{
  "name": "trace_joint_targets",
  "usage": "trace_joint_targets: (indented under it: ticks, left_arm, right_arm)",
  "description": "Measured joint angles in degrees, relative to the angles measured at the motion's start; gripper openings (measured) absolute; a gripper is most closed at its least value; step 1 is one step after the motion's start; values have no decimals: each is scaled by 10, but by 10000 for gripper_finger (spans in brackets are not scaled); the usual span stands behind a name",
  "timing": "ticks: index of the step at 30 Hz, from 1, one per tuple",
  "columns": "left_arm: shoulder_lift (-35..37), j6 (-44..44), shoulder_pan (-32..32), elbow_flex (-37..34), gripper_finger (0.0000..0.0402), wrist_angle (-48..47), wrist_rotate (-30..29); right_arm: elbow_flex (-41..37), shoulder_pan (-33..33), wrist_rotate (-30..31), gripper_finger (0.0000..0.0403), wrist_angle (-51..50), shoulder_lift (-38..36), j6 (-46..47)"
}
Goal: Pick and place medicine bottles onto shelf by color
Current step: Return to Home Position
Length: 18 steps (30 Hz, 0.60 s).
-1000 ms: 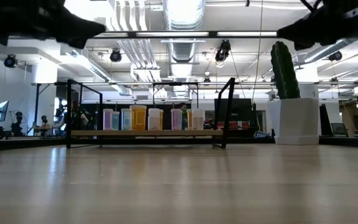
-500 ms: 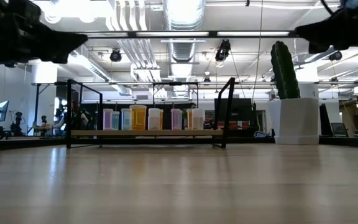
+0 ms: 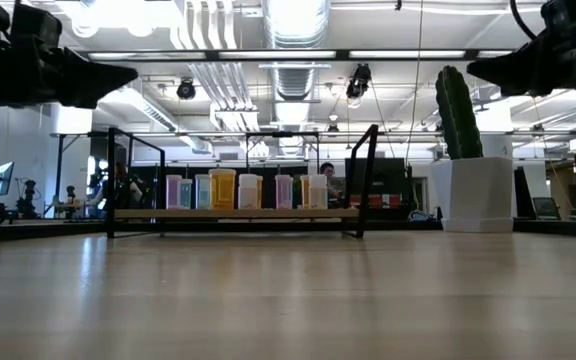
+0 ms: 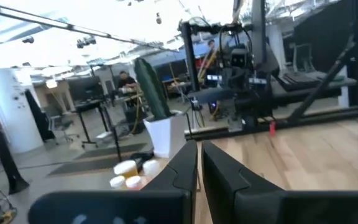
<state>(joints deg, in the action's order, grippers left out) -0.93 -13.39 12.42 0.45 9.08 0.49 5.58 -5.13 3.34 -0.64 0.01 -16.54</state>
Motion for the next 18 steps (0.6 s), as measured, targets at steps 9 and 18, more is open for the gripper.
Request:
trace_joint_targets:
  ticks: [9,18]
  left_arm:
    - [-4,25,29,0,5,-66,-13]
    - [-7,56,31,-1,5,-77,-12]
  right_arm:
    - [-48,-120,-91,9,65,0,23]
    - [-49,-191,-162,9,48,7,91]
